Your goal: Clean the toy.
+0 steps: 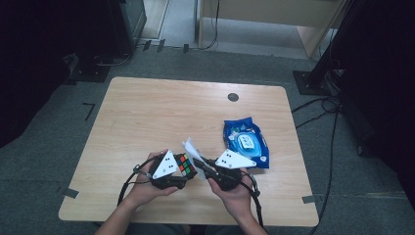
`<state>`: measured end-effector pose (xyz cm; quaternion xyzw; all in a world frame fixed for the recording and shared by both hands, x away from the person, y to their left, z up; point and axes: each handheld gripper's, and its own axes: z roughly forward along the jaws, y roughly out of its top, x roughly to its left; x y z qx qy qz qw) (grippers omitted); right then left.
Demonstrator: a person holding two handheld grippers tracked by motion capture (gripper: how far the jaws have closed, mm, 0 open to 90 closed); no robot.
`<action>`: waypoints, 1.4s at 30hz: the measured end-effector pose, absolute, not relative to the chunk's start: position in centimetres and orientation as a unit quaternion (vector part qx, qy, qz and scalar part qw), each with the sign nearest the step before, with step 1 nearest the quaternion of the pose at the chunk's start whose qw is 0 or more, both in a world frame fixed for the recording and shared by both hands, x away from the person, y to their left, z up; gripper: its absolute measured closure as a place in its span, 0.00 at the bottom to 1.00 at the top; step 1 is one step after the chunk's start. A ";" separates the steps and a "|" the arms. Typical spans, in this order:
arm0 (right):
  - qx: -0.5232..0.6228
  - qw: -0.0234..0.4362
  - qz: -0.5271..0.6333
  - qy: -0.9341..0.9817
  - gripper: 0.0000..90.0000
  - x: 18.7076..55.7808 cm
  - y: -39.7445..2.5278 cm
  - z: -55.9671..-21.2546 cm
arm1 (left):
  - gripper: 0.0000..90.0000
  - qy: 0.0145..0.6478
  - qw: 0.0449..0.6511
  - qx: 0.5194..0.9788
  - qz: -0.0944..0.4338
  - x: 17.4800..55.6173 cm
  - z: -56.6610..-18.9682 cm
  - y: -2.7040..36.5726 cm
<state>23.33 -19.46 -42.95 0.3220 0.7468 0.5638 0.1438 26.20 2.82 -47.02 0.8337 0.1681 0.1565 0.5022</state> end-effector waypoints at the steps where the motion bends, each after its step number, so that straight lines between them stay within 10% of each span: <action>1: 0.325 0.145 0.563 0.746 0.95 23.5 -19.6 -43.1 | 0.37 0.166 0.502 0.834 0.157 26.2 -47.0 2.9; 42: 0.384 0.144 0.538 0.736 0.95 25.2 -21.4 -45.6 | 0.38 0.167 0.509 0.827 0.171 26.2 -46.3 3.4</action>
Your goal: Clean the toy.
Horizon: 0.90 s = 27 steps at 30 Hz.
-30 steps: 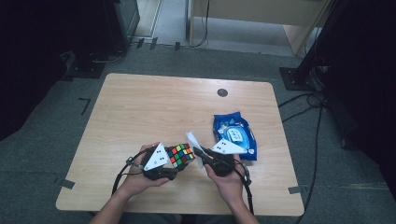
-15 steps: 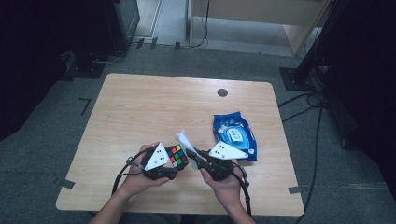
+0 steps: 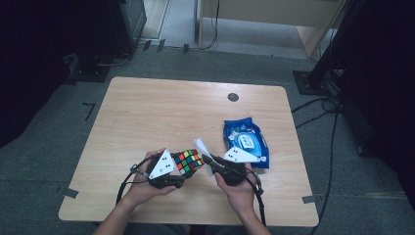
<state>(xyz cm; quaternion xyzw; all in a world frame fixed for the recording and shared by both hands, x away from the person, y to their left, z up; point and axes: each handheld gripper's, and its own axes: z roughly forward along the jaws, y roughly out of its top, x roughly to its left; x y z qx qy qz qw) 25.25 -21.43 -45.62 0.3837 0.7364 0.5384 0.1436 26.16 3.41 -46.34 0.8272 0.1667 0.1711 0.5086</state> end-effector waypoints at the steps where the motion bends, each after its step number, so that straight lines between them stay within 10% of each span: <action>1: 0.389 0.142 0.532 0.739 0.95 25.5 -21.6 -46.0 | 0.38 0.168 0.512 0.825 0.168 26.2 -46.3 3.4; 7: 0.427 0.146 0.499 0.740 0.94 26.5 -22.7 -47.9 | 0.38 0.177 0.511 0.823 0.171 26.5 -46.2 3.9; 17: 0.459 0.148 0.536 0.693 0.48 26.4 -23.6 -46.3 | 0.38 0.184 0.509 0.822 0.174 26.6 -46.3 4.0; 27: 0.468 0.032 0.601 0.648 0.20 24.9 -20.8 -44.5 | 0.38 0.192 0.500 0.822 0.193 26.4 -46.8 3.2</action>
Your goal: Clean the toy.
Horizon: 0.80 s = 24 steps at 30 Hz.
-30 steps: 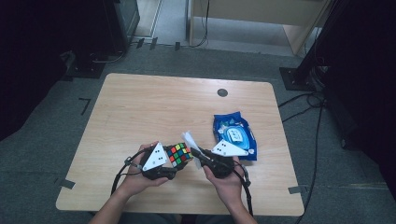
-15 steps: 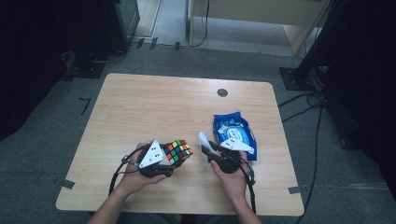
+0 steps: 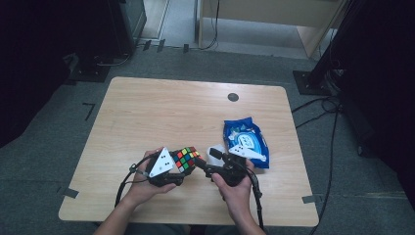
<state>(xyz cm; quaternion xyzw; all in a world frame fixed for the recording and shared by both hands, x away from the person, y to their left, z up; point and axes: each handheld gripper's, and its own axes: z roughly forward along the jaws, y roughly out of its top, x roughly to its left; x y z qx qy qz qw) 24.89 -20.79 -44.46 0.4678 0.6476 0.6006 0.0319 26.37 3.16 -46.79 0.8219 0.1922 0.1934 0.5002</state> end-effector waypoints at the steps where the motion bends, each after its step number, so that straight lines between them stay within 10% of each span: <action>1: 0.472 0.027 0.598 0.647 0.19 24.7 -20.4 -44.5 | 0.38 0.195 0.500 0.820 0.199 26.3 -46.8 3.0; 24: 0.527 -0.050 0.599 0.601 0.38 25.4 -20.1 -47.1 | 0.31 0.182 0.512 0.815 0.202 25.3 -47.4 1.3</action>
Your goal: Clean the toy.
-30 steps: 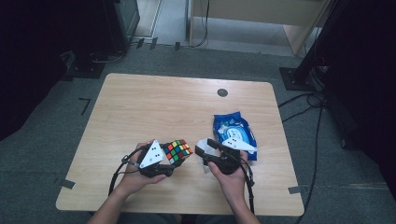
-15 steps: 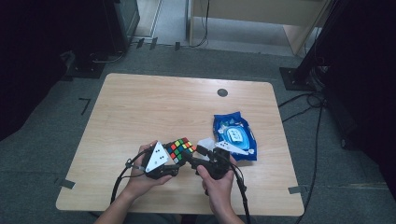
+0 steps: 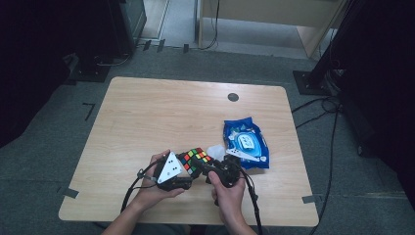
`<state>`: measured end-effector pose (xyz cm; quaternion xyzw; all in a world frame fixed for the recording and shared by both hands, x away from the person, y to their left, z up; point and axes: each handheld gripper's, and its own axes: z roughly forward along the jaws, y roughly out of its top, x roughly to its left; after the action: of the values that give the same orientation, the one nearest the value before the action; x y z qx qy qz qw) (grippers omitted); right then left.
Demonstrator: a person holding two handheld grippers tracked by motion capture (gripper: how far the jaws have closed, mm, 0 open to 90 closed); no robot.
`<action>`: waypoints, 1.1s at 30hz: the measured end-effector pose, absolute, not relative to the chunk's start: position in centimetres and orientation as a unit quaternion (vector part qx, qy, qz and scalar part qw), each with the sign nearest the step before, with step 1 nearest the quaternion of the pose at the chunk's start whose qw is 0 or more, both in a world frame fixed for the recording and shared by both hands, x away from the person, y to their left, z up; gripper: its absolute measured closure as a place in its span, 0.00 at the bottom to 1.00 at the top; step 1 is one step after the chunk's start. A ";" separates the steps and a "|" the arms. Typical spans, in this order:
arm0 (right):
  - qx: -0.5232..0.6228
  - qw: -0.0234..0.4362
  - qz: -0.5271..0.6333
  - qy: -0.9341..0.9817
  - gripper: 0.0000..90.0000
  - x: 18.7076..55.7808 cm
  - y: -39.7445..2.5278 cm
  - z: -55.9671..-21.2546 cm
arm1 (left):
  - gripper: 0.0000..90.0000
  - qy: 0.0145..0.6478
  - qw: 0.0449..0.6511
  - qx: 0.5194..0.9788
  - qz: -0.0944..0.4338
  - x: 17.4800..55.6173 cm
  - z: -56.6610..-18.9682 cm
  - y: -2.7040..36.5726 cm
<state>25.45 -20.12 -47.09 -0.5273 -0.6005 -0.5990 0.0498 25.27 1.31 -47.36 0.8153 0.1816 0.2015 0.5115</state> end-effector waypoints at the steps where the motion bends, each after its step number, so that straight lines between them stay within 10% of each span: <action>1: -0.529 0.048 -0.596 -0.603 0.38 25.6 -20.3 -47.1 | 0.28 0.170 0.508 0.820 0.201 25.2 -47.4 1.3; 33: -0.478 0.104 -0.405 -0.773 0.38 28.3 -20.2 -44.2 | 0.19 0.016 0.411 0.849 0.332 23.6 -48.5 -0.1</action>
<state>28.26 -20.21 -44.25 -0.4782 -0.7726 -0.4046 0.1037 23.58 -0.13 -48.51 0.8491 0.0159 0.3317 0.4107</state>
